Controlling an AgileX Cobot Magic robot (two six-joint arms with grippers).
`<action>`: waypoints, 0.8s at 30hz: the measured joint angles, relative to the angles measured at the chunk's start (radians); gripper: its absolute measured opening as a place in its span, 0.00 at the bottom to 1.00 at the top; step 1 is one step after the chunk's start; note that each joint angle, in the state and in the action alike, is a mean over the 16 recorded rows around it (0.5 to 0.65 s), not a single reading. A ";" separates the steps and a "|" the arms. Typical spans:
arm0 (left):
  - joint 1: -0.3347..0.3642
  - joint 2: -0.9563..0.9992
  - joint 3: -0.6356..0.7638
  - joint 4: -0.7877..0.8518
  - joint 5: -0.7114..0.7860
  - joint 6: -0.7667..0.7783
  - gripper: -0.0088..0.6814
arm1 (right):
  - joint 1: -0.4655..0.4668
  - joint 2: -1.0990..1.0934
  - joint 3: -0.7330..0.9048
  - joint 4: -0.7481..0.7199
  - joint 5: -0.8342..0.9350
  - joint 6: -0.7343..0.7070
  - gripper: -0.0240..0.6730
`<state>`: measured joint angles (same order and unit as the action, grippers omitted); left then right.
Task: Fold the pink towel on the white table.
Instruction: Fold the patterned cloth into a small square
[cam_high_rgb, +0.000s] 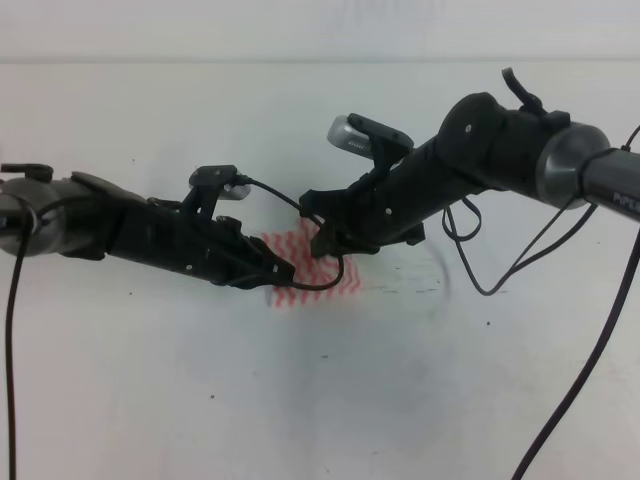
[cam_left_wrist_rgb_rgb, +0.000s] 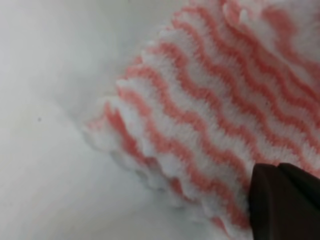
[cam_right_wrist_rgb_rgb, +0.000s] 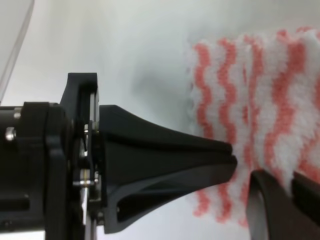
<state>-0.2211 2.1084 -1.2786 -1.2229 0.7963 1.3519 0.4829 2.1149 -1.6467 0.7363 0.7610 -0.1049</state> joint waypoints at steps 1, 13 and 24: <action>0.000 0.000 0.000 0.000 0.000 0.000 0.01 | 0.001 0.001 0.000 0.000 -0.002 0.000 0.02; 0.000 0.000 0.000 0.000 0.000 0.000 0.01 | 0.008 0.011 0.000 0.003 -0.038 0.000 0.02; 0.000 0.000 0.000 0.000 0.000 0.000 0.01 | 0.008 0.025 -0.001 0.023 -0.058 -0.001 0.01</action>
<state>-0.2211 2.1084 -1.2786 -1.2229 0.7967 1.3517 0.4910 2.1402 -1.6472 0.7593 0.7034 -0.1064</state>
